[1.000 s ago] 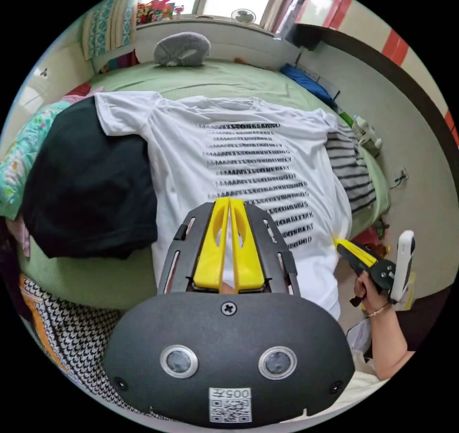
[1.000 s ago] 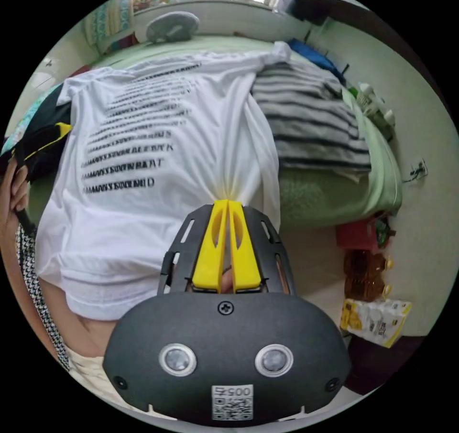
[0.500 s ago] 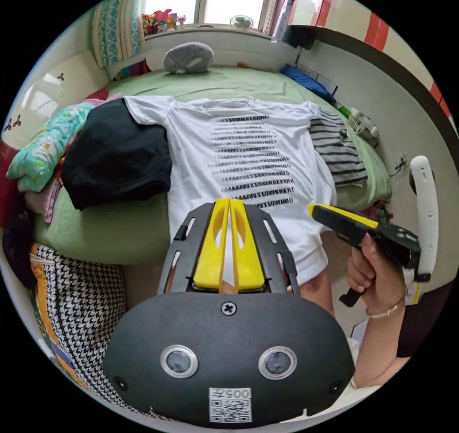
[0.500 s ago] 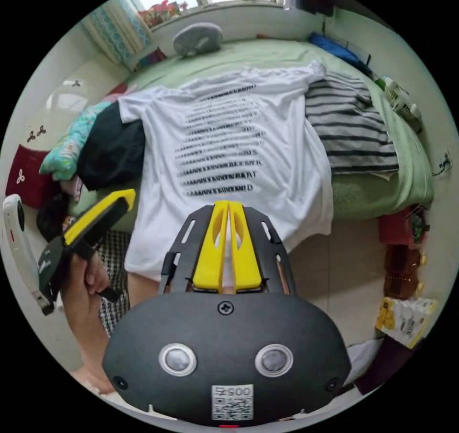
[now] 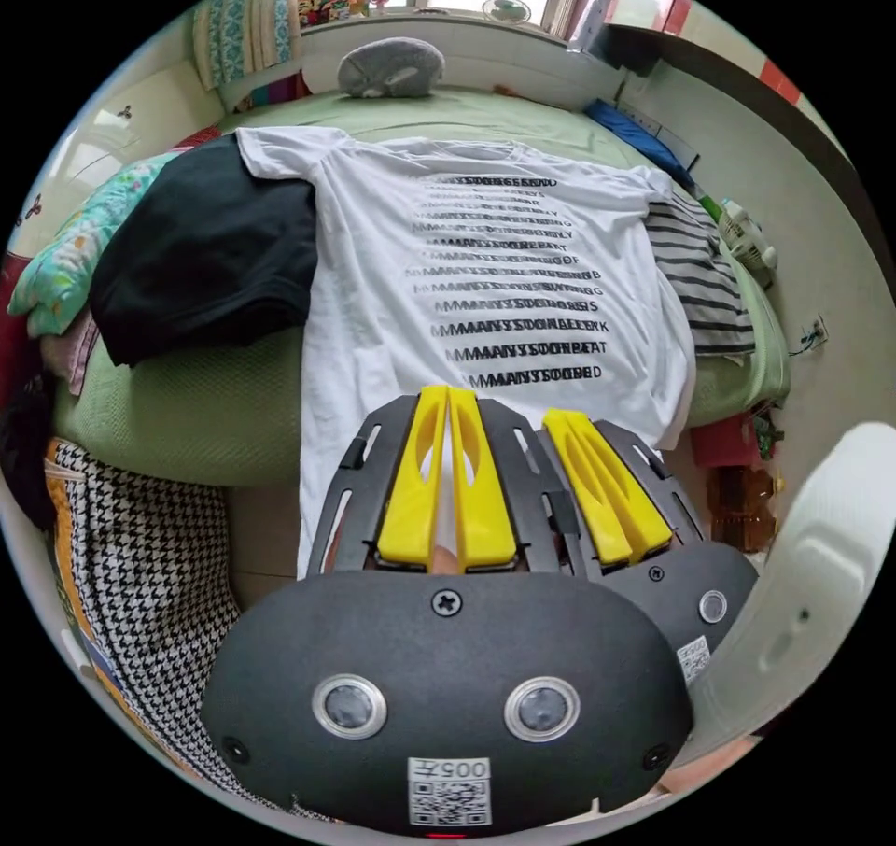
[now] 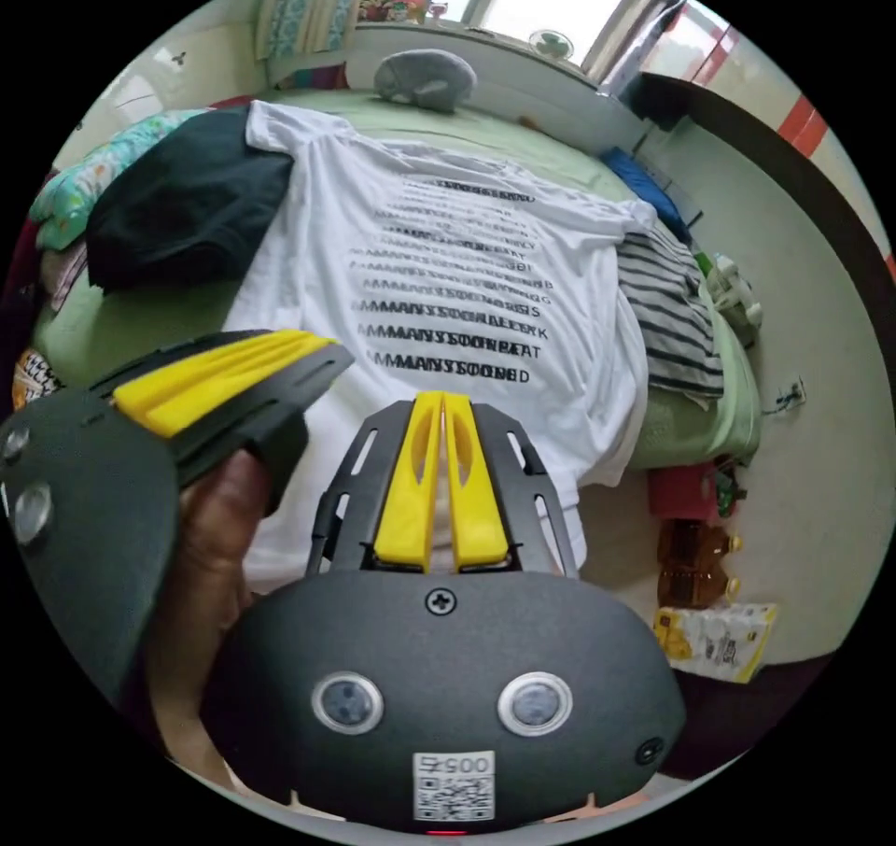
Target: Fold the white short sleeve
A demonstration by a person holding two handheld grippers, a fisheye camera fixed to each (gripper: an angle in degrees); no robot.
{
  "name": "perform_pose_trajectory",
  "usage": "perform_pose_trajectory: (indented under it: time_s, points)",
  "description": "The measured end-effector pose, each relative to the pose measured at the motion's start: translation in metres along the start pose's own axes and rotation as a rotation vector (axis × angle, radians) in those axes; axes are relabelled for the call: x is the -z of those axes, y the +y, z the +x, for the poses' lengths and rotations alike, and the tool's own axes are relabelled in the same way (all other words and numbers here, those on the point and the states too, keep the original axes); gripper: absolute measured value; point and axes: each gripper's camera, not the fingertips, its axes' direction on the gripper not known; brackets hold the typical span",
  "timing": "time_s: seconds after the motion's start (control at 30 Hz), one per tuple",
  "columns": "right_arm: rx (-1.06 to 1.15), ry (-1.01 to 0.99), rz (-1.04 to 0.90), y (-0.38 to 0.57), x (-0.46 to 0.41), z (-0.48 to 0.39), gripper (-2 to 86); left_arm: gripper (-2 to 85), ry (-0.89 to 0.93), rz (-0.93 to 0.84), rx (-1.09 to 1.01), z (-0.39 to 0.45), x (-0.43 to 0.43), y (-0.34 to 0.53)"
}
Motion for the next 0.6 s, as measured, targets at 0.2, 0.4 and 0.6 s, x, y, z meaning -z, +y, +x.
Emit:
perform_pose_trajectory:
  time_s: [0.2,0.4,0.6]
  points:
    - [-0.112,-0.128,-0.074,0.001,-0.003,0.031,-1.3,-0.6,-0.005,-0.012,0.079,-0.006,-0.004,0.007]
    - [-0.123,-0.112,-0.056,-0.005,0.005,0.049,-1.4,-0.5,-0.081,-0.059,0.083,0.007,-0.014,0.007]
    - [-0.063,-0.119,-0.080,0.003,-0.004,0.049,-1.3,-0.2,-0.095,-0.037,0.017,0.020,-0.016,0.009]
